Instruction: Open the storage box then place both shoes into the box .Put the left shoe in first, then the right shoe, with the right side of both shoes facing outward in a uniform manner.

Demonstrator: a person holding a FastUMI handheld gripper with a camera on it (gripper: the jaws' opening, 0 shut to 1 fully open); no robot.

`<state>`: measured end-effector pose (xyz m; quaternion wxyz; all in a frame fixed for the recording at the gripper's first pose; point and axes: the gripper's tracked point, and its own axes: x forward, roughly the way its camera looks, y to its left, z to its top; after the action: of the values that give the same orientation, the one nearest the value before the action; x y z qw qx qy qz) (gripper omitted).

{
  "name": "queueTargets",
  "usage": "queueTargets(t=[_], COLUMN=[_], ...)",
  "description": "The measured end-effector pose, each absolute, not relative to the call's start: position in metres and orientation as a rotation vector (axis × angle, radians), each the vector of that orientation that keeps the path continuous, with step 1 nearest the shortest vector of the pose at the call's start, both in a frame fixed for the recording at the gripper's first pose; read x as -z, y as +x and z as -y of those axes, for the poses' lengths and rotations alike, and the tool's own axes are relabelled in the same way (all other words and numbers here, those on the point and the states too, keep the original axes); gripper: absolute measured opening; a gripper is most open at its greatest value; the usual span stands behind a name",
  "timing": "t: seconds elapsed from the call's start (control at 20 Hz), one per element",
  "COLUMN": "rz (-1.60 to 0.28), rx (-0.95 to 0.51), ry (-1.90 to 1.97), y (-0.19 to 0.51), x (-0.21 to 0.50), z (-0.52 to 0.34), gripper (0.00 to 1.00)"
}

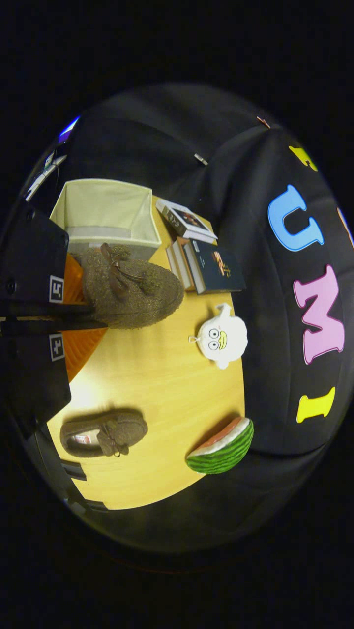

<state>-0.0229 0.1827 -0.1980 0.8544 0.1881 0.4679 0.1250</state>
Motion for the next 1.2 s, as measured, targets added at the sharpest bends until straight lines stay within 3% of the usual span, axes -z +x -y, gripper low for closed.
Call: queueTargets(t=[0.65,1.2], rz=[-1.111,-1.208], rx=[-0.383,-0.324], ry=[0.382,0.356], y=[-0.042,-0.054], x=[0.176,0.214], z=[-0.342,-0.394], gripper=[0.08,0.09])
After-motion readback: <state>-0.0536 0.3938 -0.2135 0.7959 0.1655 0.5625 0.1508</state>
